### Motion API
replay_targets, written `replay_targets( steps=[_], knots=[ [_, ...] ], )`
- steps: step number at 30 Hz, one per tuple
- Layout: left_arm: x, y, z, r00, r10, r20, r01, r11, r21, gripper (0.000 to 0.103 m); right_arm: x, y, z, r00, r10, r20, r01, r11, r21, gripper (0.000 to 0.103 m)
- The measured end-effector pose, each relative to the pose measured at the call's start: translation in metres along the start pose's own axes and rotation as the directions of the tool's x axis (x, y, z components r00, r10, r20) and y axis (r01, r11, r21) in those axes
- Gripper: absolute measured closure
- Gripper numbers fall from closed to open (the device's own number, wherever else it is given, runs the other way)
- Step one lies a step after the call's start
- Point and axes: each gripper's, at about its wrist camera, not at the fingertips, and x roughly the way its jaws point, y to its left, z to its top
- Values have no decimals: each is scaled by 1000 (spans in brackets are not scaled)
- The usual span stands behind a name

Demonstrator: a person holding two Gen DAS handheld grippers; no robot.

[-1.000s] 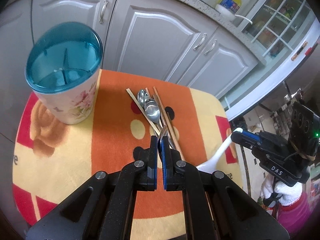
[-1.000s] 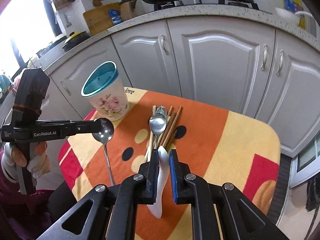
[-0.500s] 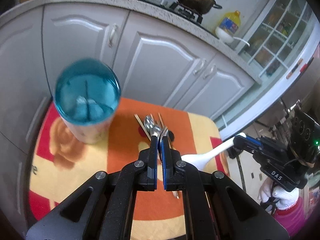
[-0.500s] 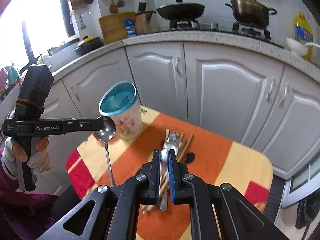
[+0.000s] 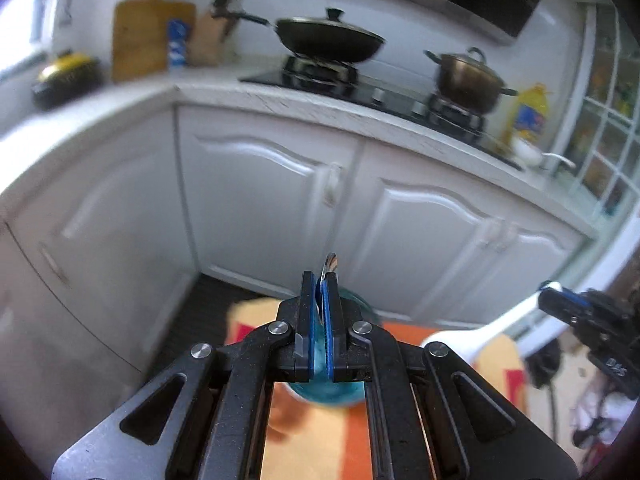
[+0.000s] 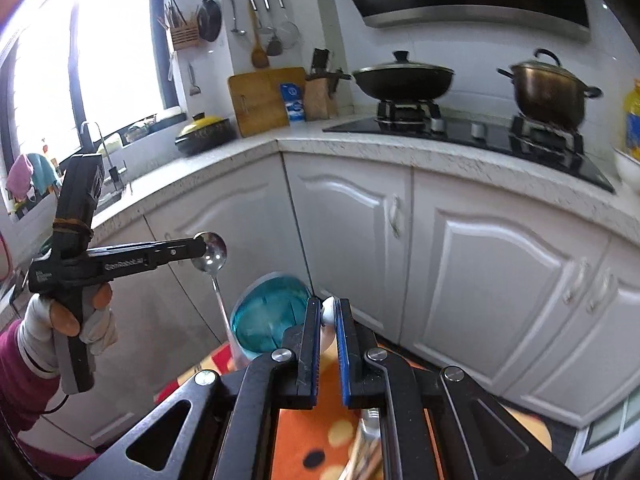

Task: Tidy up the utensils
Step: 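Lower both spoons into the floral cup and open both tools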

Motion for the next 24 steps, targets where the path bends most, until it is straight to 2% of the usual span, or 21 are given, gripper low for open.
replay_targets(
  steps=[4, 11, 15, 19, 24],
  knots=[
    [14, 7, 6, 993, 110, 46, -112, 993, 39, 101, 38, 14, 18, 999, 4, -32, -6, 999, -46, 96],
    [45, 14, 3, 974, 210, 82, -217, 972, 88, 101, 93, 23, 18, 994, 6, -111, -14, 997, -74, 96],
    [62, 11, -3, 970, 231, 74, -239, 964, 121, 101, 121, 22, 12, 984, 22, -174, -34, 997, -63, 96],
    [81, 6, -15, 967, 251, 34, -253, 955, 154, 101, 147, 22, 2, 971, 27, -236, -42, 997, -59, 96],
    [96, 5, -25, 967, 254, -12, -250, 956, 151, 101, 168, 17, -9, 959, 47, -280, -56, 998, -26, 96]
  ],
)
